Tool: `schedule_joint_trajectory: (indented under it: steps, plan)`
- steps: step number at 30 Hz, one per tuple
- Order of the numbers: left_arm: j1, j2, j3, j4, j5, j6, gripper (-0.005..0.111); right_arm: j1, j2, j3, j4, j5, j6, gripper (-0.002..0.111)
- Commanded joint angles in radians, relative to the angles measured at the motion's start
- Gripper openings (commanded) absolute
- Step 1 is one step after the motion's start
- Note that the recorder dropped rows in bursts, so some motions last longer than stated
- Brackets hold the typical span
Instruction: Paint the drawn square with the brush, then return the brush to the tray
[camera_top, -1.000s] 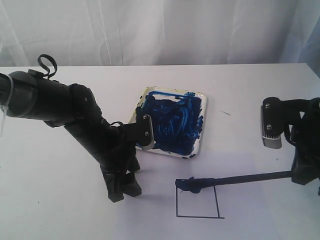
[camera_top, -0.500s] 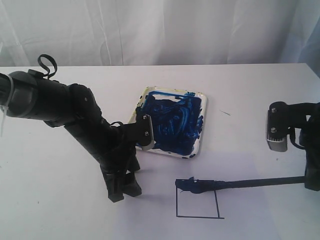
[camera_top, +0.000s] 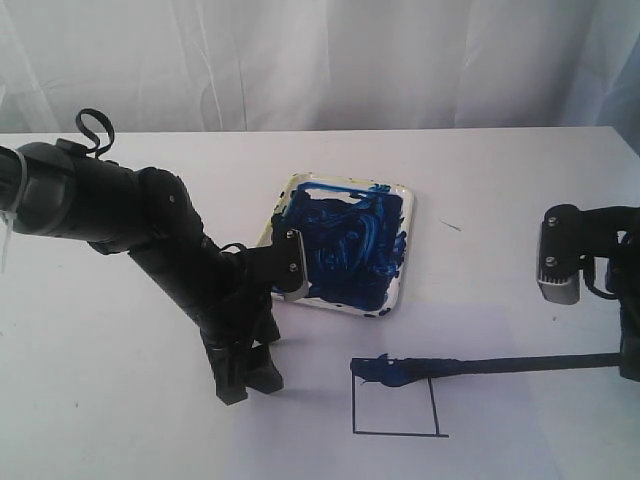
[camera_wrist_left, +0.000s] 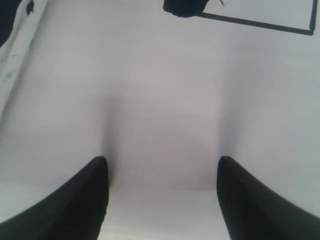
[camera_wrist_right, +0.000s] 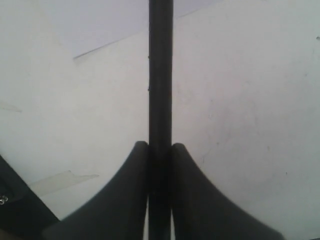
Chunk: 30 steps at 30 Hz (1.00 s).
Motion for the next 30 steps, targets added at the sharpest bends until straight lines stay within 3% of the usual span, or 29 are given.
schedule_joint_trajectory:
  steps: [1,30]
  plan:
    - [-0.006,0.037,0.016,0.019,0.047,-0.004,0.066,0.002,0.0,0.004,-0.016,0.015,0.02,0.0]
    - [-0.006,0.037,0.016,0.019,0.047,-0.004,0.066,0.002,-0.015,0.004,-0.03,0.026,0.016,0.0]
